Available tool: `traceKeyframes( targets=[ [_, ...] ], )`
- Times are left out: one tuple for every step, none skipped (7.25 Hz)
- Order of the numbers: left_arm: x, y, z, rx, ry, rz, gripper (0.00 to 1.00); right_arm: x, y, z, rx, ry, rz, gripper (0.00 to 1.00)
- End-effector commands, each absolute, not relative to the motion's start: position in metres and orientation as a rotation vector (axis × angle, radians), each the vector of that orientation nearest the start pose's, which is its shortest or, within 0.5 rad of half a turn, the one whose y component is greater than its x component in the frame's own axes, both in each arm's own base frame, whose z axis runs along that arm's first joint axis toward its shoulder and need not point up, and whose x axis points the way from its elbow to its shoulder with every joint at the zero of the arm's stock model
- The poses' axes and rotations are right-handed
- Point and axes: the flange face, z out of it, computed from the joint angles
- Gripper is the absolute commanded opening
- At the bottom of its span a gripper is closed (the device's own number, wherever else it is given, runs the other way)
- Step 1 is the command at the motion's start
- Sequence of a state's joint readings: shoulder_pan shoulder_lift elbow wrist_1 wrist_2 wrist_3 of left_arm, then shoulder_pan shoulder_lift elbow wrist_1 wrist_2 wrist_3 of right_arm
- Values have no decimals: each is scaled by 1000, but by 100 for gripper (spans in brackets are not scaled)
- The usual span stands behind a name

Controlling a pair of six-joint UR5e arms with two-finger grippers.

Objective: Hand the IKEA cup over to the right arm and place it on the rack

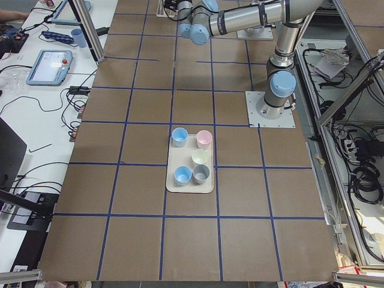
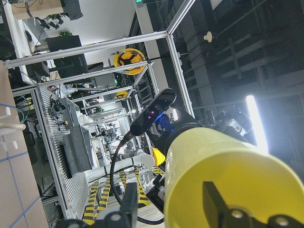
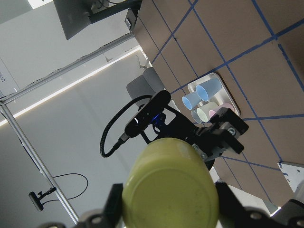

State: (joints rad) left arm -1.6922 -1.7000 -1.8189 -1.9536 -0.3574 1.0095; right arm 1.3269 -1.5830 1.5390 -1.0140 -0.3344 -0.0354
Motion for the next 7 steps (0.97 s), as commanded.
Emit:
traceKeyframes(
  targets=[
    [-280, -488, 396, -38, -1320, 293, 71, 105, -503, 530, 528, 1800, 273, 41],
    [-264, -497, 395, -18, -1331, 307, 73, 101, -505, 527, 502, 1881, 251, 41],
    [-243, -505, 394, 5, -1362, 294, 73, 95, -511, 522, 482, 1941, 227, 41],
    [-227, -511, 391, 11, -1385, 302, 75, 83, -513, 519, 479, 2002, 199, 37],
    [-218, -511, 386, 13, -1406, 298, 77, 66, -513, 516, 483, 2103, 181, 37],
    [-212, -513, 385, 9, -1423, 296, 77, 52, -513, 513, 467, 2229, 141, 37],
    [-202, -517, 389, -5, -1444, 306, 77, 44, -516, 509, 437, 2342, 87, 37]
  ],
)
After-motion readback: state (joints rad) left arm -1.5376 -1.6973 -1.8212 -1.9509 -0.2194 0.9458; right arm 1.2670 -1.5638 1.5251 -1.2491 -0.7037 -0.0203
